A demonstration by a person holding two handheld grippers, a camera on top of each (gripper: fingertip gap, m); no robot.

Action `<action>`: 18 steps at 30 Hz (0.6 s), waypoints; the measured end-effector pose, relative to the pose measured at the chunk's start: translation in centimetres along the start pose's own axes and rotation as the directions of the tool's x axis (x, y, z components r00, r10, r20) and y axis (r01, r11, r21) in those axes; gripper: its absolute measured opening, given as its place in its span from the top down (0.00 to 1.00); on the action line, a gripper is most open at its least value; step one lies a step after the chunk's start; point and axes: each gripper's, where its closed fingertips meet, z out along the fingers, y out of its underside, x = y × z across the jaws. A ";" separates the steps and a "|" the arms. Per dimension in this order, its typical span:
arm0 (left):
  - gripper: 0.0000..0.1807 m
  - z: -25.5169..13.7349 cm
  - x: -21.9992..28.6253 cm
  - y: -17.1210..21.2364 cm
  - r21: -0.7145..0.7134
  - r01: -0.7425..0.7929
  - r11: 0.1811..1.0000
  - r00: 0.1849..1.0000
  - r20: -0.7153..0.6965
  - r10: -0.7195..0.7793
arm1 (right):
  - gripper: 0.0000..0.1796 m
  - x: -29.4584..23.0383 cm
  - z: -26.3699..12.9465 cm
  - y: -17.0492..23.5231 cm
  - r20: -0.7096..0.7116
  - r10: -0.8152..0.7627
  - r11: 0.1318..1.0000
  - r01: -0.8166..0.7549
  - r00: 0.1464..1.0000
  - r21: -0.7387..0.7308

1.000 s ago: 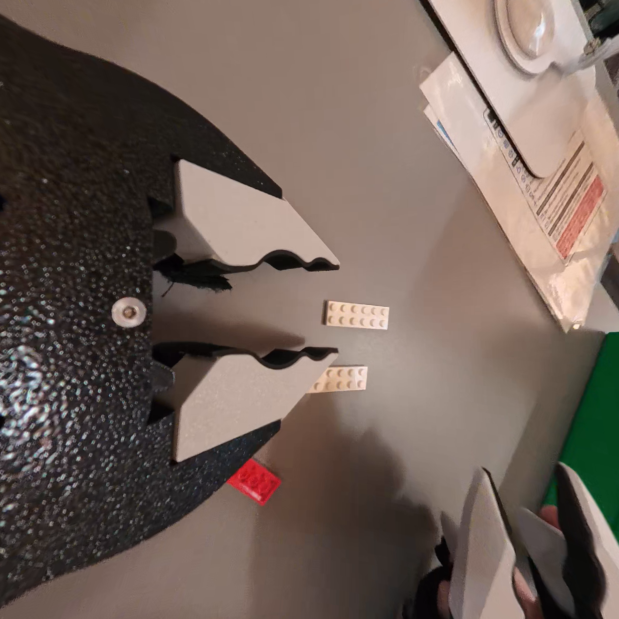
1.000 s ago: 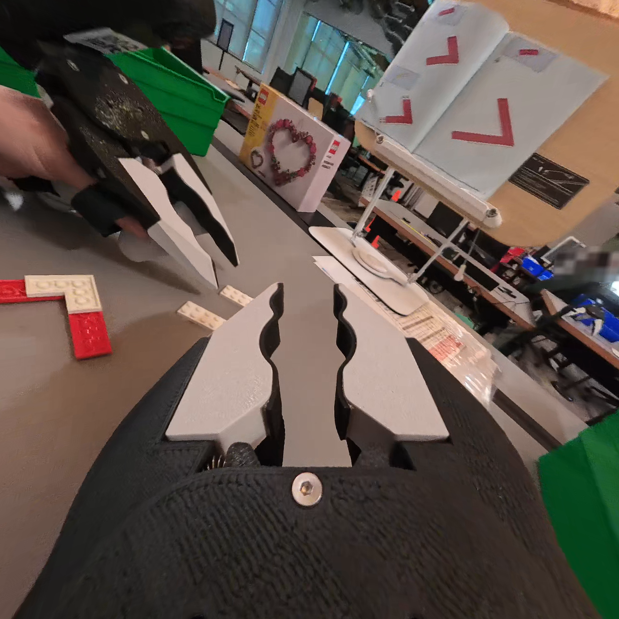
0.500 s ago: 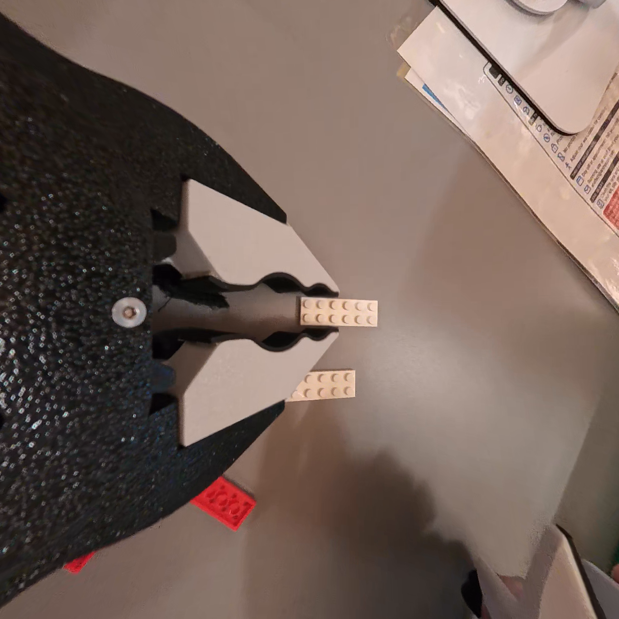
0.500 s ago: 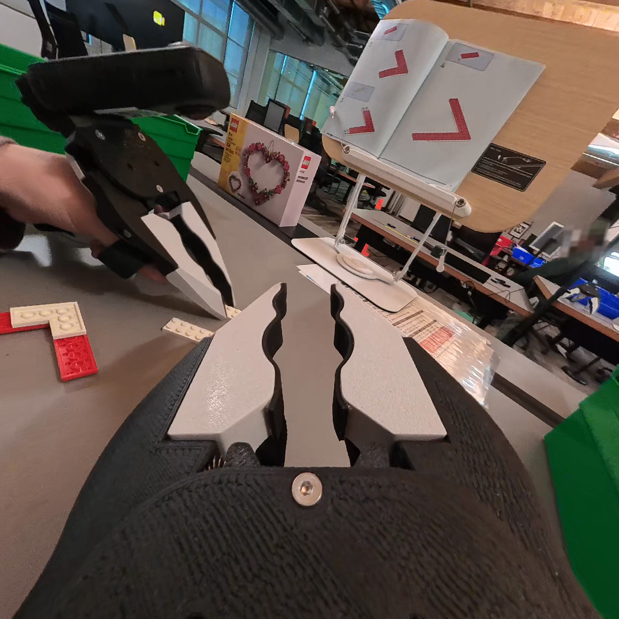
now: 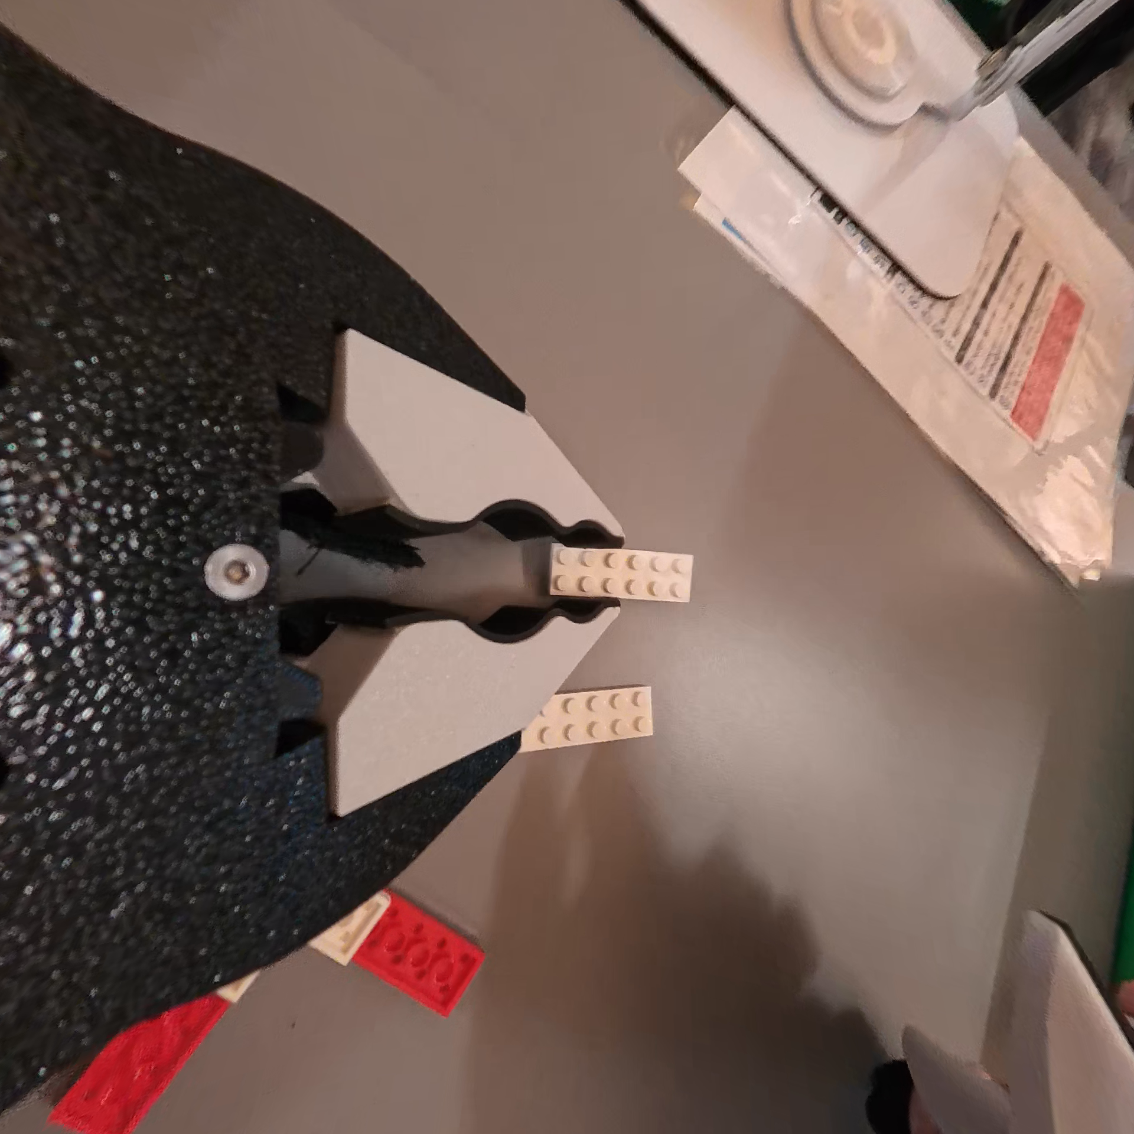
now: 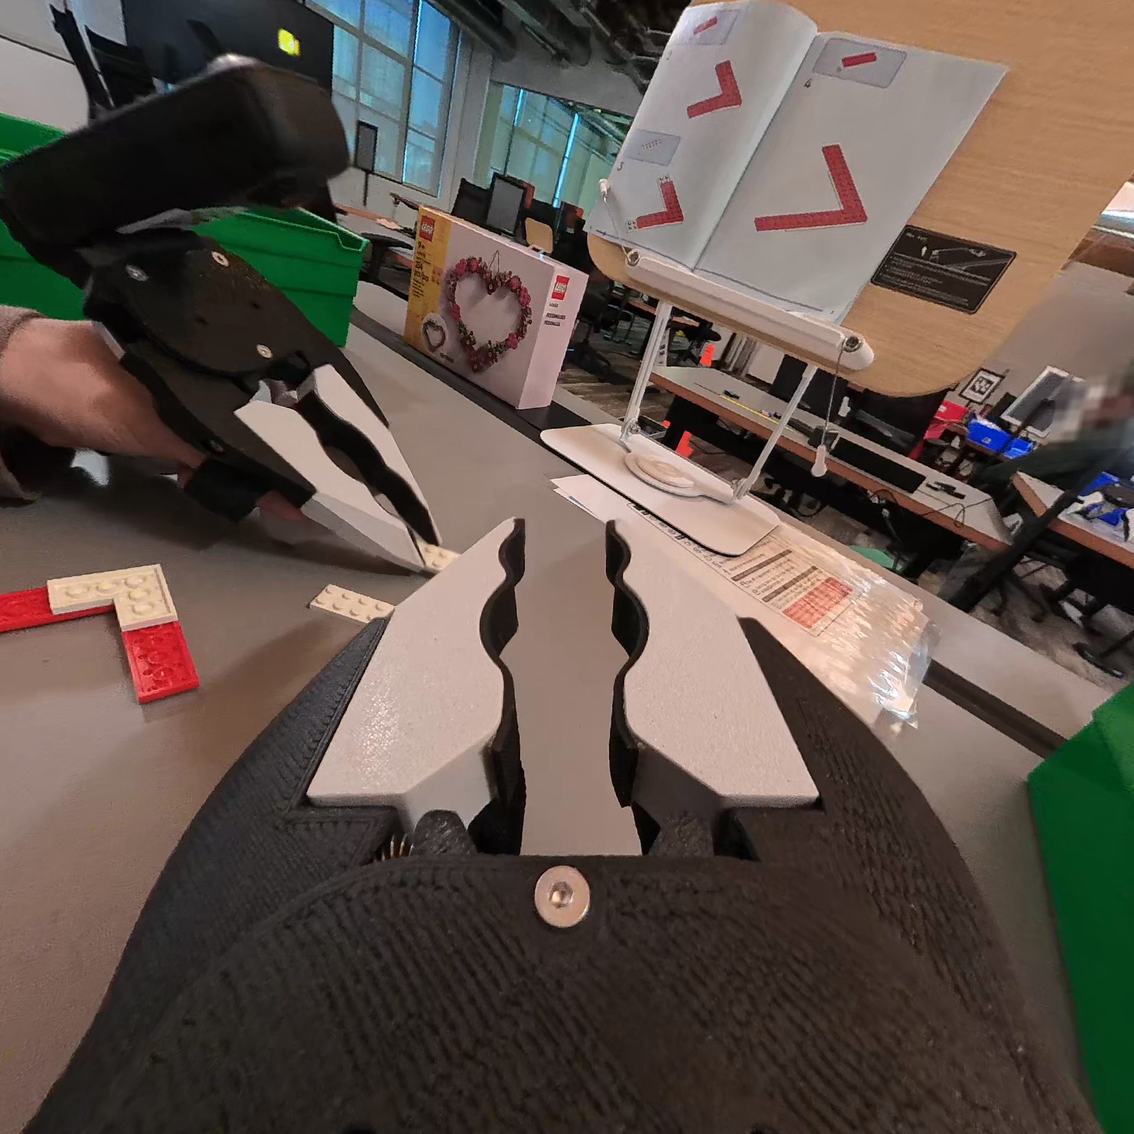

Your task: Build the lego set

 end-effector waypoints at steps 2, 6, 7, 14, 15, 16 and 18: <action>0.92 -0.5 -0.2 -0.8 0.049 -0.040 0.998 0.999 0.021 0.039 | 0.87 0.0 0.0 0.2 0.010 0.030 0.999 -0.030 1.000 -0.018; 0.92 -1.7 0.3 -3.0 0.186 -0.177 0.966 0.984 0.063 0.168 | 0.85 -0.6 0.2 1.3 0.085 0.174 0.979 -0.163 0.981 -0.120; 0.92 -2.2 0.7 -3.8 0.239 -0.228 0.944 0.973 0.084 0.214 | 0.85 -1.0 0.3 1.6 0.110 0.237 0.963 -0.219 0.965 -0.157; 0.92 -4.0 4.5 -6.5 0.390 -0.553 0.736 0.833 0.224 0.506 | 0.84 -3.1 0.0 0.3 0.304 0.665 0.746 -0.627 0.682 -0.225; 0.92 -4.1 5.0 -6.6 0.402 -0.561 0.723 0.826 0.221 0.518 | 0.85 -3.0 -0.1 0.2 0.309 0.684 0.728 -0.646 0.661 -0.231; 0.92 -4.2 5.3 -6.7 0.416 -0.564 0.713 0.823 0.213 0.526 | 0.85 -2.9 -0.2 0.3 0.314 0.696 0.716 -0.657 0.646 -0.237; 0.92 -4.4 5.9 -6.9 0.442 -0.570 0.693 0.816 0.204 0.541 | 0.87 -3.0 -0.3 0.0 0.337 0.716 0.694 -0.677 0.611 -0.245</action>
